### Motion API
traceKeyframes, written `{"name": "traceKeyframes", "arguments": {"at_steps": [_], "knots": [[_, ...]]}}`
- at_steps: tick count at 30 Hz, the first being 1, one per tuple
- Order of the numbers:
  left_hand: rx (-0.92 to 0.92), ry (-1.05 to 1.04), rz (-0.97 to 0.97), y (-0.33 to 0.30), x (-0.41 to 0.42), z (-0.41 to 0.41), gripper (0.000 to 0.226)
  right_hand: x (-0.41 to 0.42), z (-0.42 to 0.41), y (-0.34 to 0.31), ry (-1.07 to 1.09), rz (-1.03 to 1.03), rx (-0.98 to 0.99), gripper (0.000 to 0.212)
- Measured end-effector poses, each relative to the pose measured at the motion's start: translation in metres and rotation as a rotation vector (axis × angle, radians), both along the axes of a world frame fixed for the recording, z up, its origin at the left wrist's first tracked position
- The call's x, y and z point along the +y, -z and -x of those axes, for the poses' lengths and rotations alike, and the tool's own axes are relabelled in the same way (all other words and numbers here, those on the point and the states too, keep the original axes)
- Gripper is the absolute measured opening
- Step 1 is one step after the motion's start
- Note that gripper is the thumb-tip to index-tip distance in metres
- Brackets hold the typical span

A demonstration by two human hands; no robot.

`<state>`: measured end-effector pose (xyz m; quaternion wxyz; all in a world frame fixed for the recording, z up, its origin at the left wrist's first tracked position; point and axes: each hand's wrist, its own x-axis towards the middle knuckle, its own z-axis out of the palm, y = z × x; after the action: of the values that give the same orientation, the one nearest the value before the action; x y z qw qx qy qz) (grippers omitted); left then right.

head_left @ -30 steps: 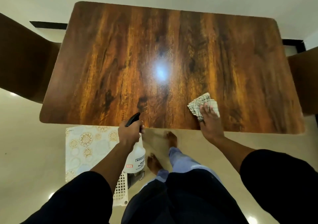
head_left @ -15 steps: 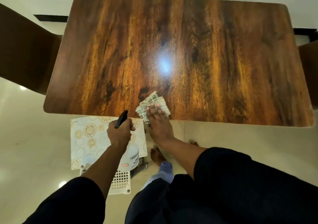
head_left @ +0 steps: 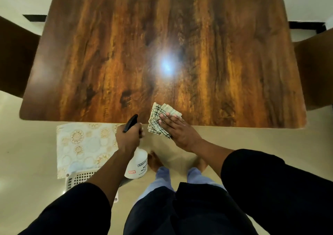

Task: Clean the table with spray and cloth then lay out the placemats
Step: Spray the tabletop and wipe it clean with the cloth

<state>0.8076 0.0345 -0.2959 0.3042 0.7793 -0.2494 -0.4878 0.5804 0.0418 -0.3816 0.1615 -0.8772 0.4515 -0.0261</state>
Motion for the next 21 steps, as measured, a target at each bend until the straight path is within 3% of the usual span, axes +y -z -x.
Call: {"name": "traceKeyframes", "arguments": {"at_steps": [7,13,21], "knots": [[0.054,0.220,0.006,0.004,0.001,0.104,0.026,0.032,0.108,0.000,0.124,-0.036,0.056,0.068],[0.096,0.350,-0.025,0.010,0.004,0.181,0.022,0.063,0.188,-0.002,0.327,-0.076,-0.011,0.068],[0.107,0.498,-0.056,0.012,0.014,0.250,0.019,0.093,0.304,0.002,0.851,-0.159,-0.055,0.069]]}}
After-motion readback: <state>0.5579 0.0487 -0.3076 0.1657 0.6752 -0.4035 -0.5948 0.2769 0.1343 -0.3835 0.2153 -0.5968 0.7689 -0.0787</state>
